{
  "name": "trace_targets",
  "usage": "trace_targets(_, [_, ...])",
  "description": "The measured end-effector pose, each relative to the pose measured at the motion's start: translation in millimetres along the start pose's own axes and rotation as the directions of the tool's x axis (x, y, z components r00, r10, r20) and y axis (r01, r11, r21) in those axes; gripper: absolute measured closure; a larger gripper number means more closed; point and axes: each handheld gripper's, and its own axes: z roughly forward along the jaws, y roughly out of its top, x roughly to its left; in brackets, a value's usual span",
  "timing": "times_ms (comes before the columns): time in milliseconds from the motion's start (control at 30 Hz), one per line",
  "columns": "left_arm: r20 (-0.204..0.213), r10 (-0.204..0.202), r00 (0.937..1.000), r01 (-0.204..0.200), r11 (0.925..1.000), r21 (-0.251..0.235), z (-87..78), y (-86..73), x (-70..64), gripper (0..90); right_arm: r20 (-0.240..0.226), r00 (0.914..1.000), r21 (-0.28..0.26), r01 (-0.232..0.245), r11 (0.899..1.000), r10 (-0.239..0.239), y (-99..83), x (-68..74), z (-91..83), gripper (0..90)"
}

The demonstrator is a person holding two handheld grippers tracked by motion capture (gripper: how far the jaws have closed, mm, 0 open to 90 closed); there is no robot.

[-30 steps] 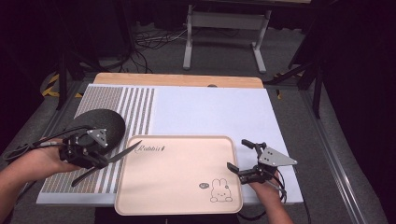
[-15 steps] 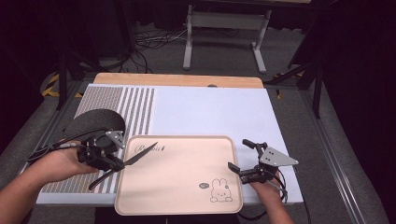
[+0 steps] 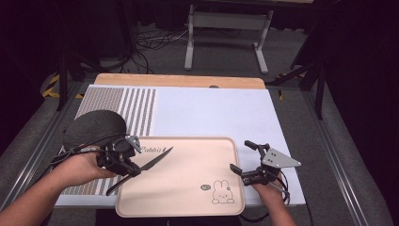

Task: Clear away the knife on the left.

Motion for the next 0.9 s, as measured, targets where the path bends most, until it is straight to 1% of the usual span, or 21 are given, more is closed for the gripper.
trace_targets(100, [0.023, -0.014, 0.9996, 0.014, 0.9999, -0.001, 5.7, 5.0, 0.0, 80.2, -0.001, 1.0000, 0.001, 0.000, 1.000, 0.000, 0.0, 0.2, 0.0, 2.9])
trace_targets(233, [0.028, -0.030, 0.9992, 0.030, 0.9995, 0.006, 12.6, 8.5, -0.1, 80.2, 0.001, 1.0000, 0.000, 0.000, 1.000, 0.000, -0.1, -0.1, -0.7, 2.9])
trace_targets(300, [0.036, -0.041, 0.9985, 0.040, 0.9992, 0.008, 16.1, 9.9, 0.2, 80.2, 0.002, 1.0000, 0.001, 0.000, 1.000, 0.000, -0.2, -0.3, -0.9, 2.9])
trace_targets(367, [0.052, -0.043, 0.9977, 0.043, 0.9991, 0.004, 21.1, 13.5, -0.6, 80.2, 0.001, 1.0000, 0.001, 0.001, 1.000, -0.001, -0.2, -0.2, -0.7, 2.9])
trace_targets(400, [0.052, -0.043, 0.9977, 0.043, 0.9991, 0.004, 21.1, 13.5, -0.6, 80.2, 0.001, 1.0000, 0.001, 0.001, 1.000, -0.001, -0.2, -0.2, -0.7, 2.9])
trace_targets(433, [0.061, -0.049, 0.9970, 0.049, 0.9988, 0.001, 24.9, 16.1, -1.5, 80.2, 0.000, 1.0000, 0.002, 0.004, 1.000, -0.004, -0.2, -0.1, -0.3, 2.9])
trace_targets(500, [0.064, -0.053, 0.9965, 0.053, 0.9986, 0.008, 26.3, 17.2, -1.5, 80.2, -0.001, 1.0000, 0.001, 0.003, 1.000, -0.003, -0.1, 0.1, -0.3, 2.9])
trace_targets(667, [0.078, -0.062, 0.9950, 0.062, 0.9981, 0.009, 35.7, 20.7, -1.3, 80.2, 0.000, 1.0000, 0.001, 0.003, 1.000, -0.003, -0.1, 0.1, -1.1, 2.9])
trace_targets(767, [0.076, -0.070, 0.9946, 0.069, 0.9976, 0.008, 42.6, 22.3, -1.9, 80.2, -0.002, 1.0000, 0.002, 0.002, 1.000, -0.002, -0.4, 0.0, -0.7, 2.9])
trace_targets(800, [0.079, -0.076, 0.9940, 0.075, 0.9971, 0.008, 44.9, 22.4, -1.7, 80.2, -0.002, 1.0000, 0.004, 0.004, 1.000, -0.004, -0.5, 0.1, -0.3, 2.9])
trace_targets(900, [0.087, -0.078, 0.9932, 0.077, 0.9970, 0.008, 49.2, 22.2, -1.2, 80.2, -0.004, 1.0000, 0.006, 0.008, 1.000, -0.008, -0.4, 0.8, 0.3, 2.9])
